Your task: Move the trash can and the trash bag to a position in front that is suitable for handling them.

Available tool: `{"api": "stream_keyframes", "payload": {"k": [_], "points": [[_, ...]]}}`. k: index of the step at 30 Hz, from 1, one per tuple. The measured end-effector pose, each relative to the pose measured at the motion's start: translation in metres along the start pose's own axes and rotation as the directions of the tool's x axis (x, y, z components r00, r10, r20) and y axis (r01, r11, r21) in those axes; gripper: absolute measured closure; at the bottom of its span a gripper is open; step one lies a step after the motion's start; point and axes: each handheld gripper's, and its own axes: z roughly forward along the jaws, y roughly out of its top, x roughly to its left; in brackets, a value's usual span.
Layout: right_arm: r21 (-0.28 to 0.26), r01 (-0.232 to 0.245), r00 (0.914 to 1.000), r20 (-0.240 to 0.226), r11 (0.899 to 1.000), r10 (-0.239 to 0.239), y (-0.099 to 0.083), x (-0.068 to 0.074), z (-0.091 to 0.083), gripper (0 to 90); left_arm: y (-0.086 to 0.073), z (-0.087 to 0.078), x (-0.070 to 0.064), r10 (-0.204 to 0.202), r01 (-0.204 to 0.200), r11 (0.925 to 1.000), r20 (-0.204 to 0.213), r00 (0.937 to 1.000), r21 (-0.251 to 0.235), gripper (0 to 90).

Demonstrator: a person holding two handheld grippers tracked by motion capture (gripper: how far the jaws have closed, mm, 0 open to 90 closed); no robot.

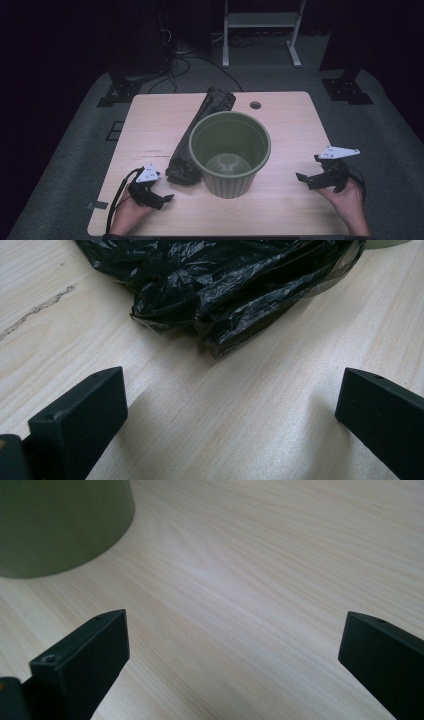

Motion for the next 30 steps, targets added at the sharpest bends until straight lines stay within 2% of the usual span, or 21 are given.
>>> {"api": "stream_keyframes", "payload": {"k": [3, 15, 22, 30], "points": [[-0.010, 0.011, 0.9999, 0.008, 1.000, -0.011, -0.010, 0.000, 0.004, 0.0, 0.000, 0.000, 0.000, 0.000, 0.000, 1.0000, 0.000, 1.0000, 0.000, 0.0], [0.022, 0.027, 0.9996, 0.006, 0.999, -0.027, -0.041, -0.002, 0.019, 0.0, 0.000, 0.000, 0.000, 0.001, -0.001, 1.0000, 0.000, 1.0000, 0.000, 0.0], [0.043, 0.027, 0.9995, 0.013, 0.999, -0.027, -0.045, -0.002, 0.023, 0.0, 0.000, 0.000, 0.000, 0.001, -0.001, 1.0000, 0.000, 1.0000, 0.000, 0.0], [0.063, -0.012, 0.9999, 0.009, 0.998, 0.011, -0.045, -0.003, 0.024, 0.0, 0.000, 0.000, -0.001, -0.001, 0.001, 1.0000, -0.004, 1.0000, 0.001, 0.0]]}}
